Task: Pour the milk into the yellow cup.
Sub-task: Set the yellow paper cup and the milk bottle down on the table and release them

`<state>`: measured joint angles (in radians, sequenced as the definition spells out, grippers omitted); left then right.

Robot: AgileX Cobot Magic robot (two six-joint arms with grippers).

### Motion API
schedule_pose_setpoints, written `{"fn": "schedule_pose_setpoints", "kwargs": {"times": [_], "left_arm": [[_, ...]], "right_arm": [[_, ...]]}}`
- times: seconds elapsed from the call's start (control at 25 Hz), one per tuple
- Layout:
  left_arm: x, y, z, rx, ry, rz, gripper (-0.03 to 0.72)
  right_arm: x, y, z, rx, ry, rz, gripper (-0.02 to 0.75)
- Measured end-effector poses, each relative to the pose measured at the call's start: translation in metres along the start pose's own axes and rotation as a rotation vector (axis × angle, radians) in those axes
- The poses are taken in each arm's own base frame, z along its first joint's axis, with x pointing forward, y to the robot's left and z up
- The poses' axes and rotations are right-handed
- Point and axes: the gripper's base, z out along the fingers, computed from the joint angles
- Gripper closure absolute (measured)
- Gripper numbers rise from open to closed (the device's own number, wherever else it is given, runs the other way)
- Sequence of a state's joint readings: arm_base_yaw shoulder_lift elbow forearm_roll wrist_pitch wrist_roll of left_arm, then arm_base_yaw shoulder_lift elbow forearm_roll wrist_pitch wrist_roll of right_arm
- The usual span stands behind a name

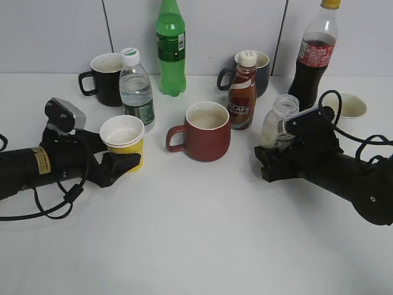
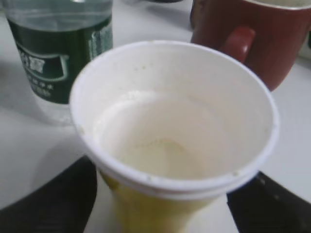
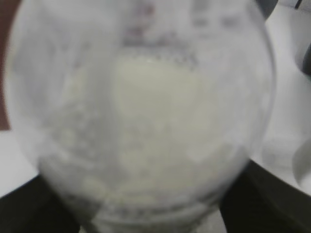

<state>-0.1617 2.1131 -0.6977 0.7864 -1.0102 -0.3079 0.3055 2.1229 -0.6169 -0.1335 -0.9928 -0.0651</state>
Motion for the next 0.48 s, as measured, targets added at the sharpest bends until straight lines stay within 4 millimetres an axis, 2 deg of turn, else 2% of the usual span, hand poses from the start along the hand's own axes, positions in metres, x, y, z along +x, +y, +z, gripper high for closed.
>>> {"fn": "schedule_pose_setpoints", "kwargs": {"times": [0.16,0.48], "left_arm": [[0.000,-0.003,-0.007,-0.014,0.031,0.001,0.057],[-0.016,-0.006,-0.026,-0.087,0.114,-0.005,0.069]], "right_arm": [[-0.011,-0.002,-0.007,0.003,0.062,0.004,0.181],[-0.028,-0.006,-0.027,0.018,0.253,0.079,0.181]]}}
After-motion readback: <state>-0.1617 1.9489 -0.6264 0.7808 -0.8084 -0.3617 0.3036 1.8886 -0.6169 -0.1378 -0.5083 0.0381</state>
